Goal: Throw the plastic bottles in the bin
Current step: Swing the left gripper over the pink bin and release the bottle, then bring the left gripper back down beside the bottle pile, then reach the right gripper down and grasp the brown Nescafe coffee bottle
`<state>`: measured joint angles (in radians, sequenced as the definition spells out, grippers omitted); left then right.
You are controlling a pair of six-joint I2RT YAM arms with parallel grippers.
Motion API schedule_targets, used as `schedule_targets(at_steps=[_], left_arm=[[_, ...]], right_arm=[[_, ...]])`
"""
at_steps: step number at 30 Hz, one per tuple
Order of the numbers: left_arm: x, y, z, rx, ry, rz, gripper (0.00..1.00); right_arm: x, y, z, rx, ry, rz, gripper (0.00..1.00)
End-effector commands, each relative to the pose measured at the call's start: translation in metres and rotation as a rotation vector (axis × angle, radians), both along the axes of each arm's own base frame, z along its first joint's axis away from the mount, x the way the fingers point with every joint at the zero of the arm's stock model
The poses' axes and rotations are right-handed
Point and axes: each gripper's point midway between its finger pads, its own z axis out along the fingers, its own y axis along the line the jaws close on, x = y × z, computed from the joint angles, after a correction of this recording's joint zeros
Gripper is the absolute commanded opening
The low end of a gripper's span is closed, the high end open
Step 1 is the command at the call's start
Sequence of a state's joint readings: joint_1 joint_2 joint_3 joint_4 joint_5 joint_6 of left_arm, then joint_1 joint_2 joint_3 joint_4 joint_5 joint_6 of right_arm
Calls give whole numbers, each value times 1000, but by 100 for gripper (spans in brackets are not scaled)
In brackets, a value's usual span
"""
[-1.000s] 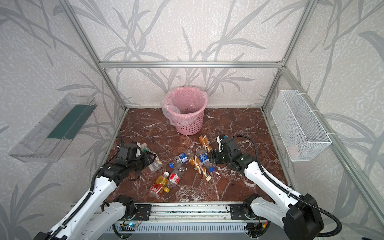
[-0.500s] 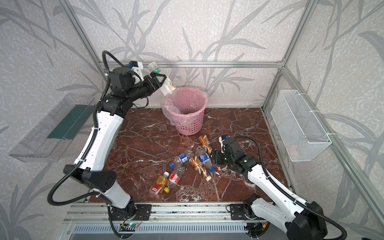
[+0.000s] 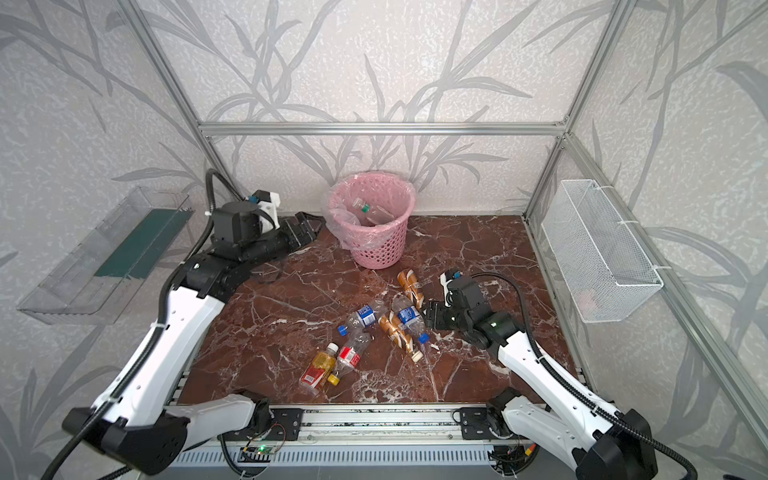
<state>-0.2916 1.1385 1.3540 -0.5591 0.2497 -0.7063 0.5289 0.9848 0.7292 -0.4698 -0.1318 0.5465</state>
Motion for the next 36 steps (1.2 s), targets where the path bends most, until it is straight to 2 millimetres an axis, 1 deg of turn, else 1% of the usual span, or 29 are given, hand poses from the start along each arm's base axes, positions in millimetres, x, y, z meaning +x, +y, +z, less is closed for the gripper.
schedule_targets(at_steps=[1,4,6,10,12,19,24,30,36], left_arm=[[-13,16,-32,36,33,61,95],[-28,25,-67,51,91,87,94],[-35,28,-82,53,114,92,94],[-47,32,-104,59,148,95,94],[-52,34,-112,63,162,96,94],[-60,36,-133,66,199,100,93],[-64,39,-149,64,250,122,92],[-68,39,-158,63,265,122,92],[-70,39,-162,61,275,121,92]], right_arm=[[0,2,-7,4,10,8,71],[0,2,-10,2,16,12,71],[0,3,-11,1,18,14,71],[0,3,-12,-2,18,16,71],[1,3,-13,-7,18,16,71],[9,4,-16,-46,11,36,71],[19,10,-19,-66,1,69,72],[37,17,-22,-87,-11,92,73],[58,19,-26,-116,-16,89,77]])
